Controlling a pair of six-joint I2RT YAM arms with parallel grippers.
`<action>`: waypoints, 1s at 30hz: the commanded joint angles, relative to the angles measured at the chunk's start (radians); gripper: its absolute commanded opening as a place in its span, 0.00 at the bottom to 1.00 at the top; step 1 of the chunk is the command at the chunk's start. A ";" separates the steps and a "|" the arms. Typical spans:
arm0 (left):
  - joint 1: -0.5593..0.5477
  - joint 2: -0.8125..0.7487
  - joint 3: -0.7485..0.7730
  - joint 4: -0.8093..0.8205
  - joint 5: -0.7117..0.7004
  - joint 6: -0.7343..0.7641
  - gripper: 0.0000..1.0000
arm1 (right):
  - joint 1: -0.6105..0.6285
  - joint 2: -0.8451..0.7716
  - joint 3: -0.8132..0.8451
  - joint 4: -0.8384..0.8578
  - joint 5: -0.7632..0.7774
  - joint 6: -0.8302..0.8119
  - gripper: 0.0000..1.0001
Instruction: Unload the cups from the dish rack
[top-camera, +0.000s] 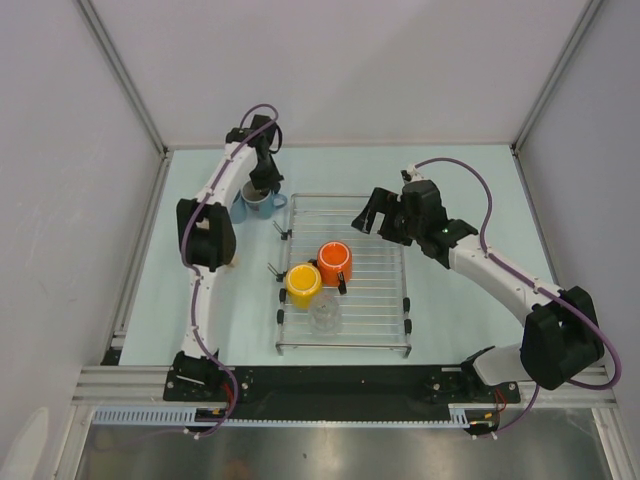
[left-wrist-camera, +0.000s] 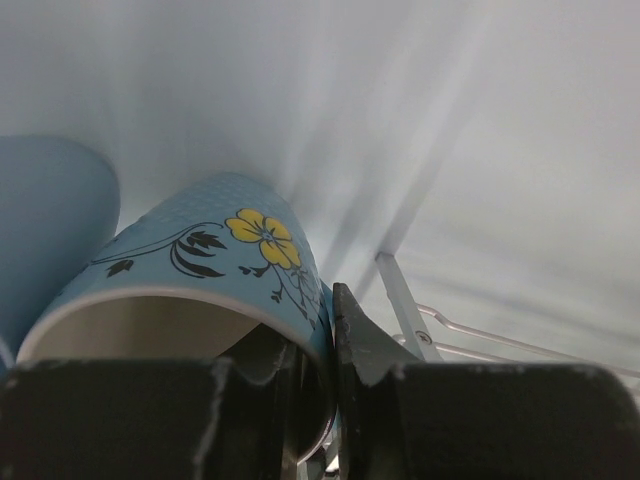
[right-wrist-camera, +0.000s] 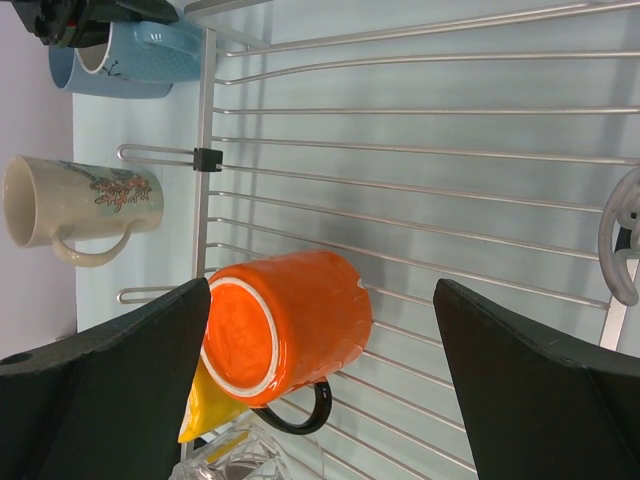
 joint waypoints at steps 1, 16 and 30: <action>0.009 -0.006 0.056 -0.035 -0.053 -0.024 0.00 | 0.005 0.002 0.014 0.020 0.014 0.008 1.00; -0.007 -0.005 0.033 -0.020 -0.087 0.002 0.00 | 0.006 0.006 -0.006 0.037 0.008 0.014 1.00; -0.041 -0.002 0.045 0.025 -0.051 -0.001 0.00 | 0.012 0.014 -0.015 0.043 0.005 0.017 1.00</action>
